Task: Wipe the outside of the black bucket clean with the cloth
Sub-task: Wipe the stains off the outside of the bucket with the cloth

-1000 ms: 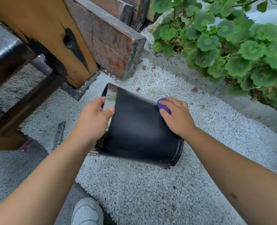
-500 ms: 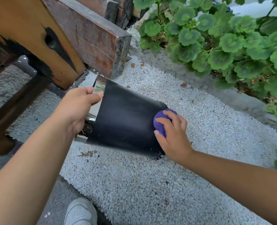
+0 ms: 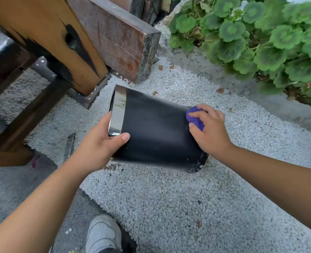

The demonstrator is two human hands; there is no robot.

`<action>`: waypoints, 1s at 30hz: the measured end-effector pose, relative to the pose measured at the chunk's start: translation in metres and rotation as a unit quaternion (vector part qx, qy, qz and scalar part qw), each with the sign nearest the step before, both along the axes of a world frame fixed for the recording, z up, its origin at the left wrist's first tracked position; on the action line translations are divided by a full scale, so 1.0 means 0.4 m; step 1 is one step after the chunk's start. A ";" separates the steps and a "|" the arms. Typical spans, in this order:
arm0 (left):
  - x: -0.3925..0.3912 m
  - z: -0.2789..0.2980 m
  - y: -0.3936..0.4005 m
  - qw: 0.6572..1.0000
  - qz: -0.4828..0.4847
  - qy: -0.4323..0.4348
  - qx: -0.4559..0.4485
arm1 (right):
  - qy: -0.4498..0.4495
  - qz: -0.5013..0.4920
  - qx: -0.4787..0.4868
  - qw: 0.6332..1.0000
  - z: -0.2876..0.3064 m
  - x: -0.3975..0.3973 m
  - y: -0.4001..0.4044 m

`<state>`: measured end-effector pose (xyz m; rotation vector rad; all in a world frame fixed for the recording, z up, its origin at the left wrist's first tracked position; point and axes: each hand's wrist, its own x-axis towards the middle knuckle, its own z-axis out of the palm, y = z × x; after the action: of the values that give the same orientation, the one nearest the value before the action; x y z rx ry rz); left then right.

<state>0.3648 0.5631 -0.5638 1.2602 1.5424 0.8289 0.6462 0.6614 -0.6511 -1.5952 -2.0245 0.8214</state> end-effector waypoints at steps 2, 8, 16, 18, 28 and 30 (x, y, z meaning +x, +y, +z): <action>0.001 0.033 0.028 1.000 0.012 0.009 0.004 | -0.008 0.014 -0.007 1.000 0.014 -0.002 0.023; 0.008 0.094 0.085 0.998 0.064 0.010 -0.012 | 0.057 0.000 -0.102 0.993 0.045 -0.028 0.079; -0.023 0.071 -0.006 0.933 -0.071 0.340 0.095 | 0.118 0.014 -0.170 0.978 0.045 -0.044 0.093; -0.026 0.076 0.006 0.904 -0.128 0.390 0.118 | 0.179 -0.011 -0.219 0.959 0.045 -0.043 0.095; -0.010 0.097 0.060 0.922 -0.078 0.378 0.015 | 0.218 0.015 -0.220 0.951 0.049 -0.030 0.074; 0.009 0.098 0.069 0.919 -0.067 0.388 0.015 | 0.206 0.009 -0.206 0.957 0.057 -0.024 0.069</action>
<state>0.3682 0.5905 -0.5245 1.8227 2.0169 0.2480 0.6367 0.6891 -0.6285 -1.4462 -1.6418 1.5205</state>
